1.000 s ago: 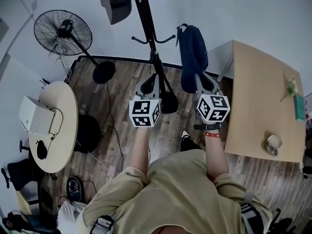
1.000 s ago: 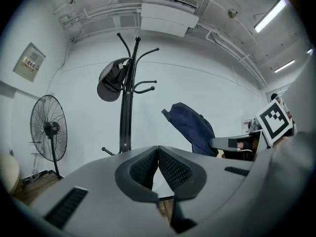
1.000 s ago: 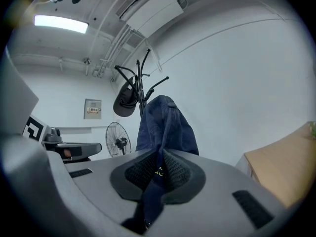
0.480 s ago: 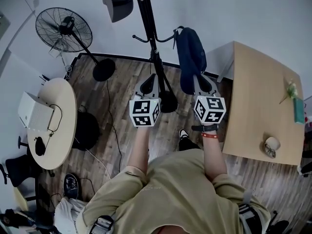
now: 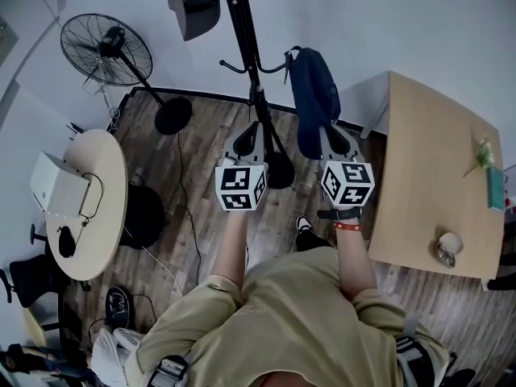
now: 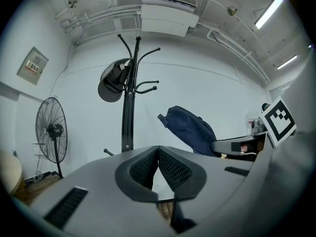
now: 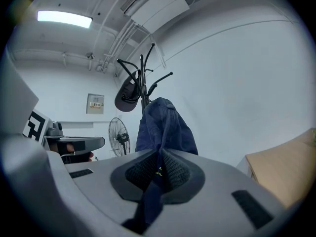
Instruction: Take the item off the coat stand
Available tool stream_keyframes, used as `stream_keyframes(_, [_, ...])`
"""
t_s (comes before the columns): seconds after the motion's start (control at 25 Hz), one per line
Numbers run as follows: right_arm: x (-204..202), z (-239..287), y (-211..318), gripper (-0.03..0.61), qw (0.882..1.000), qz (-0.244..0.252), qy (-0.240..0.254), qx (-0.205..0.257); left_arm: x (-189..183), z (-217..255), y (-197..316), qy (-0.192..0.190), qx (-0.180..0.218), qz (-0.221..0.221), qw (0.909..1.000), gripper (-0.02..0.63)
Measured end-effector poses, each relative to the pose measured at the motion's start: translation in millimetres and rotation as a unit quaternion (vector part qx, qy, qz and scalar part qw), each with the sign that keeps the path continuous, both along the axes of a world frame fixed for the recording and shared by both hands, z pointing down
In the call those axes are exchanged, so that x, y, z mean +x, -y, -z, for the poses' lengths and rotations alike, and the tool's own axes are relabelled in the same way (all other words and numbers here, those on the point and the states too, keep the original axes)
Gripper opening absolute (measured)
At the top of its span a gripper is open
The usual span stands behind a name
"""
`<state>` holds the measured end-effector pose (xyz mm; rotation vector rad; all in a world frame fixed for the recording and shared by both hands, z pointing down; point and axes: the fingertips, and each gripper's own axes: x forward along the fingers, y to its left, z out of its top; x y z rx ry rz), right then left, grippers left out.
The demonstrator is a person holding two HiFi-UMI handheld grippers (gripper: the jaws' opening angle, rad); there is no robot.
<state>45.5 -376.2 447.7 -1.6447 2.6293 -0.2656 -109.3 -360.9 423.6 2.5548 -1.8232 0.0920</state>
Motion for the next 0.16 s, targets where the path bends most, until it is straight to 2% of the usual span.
stream_keyframes(0.16, [6.9,8.2,10.1,0.042,1.000,0.007,0.021,0.000,8.9,-2.5,11.6,0.008,-0.005,-0.012,0.9999,0.023])
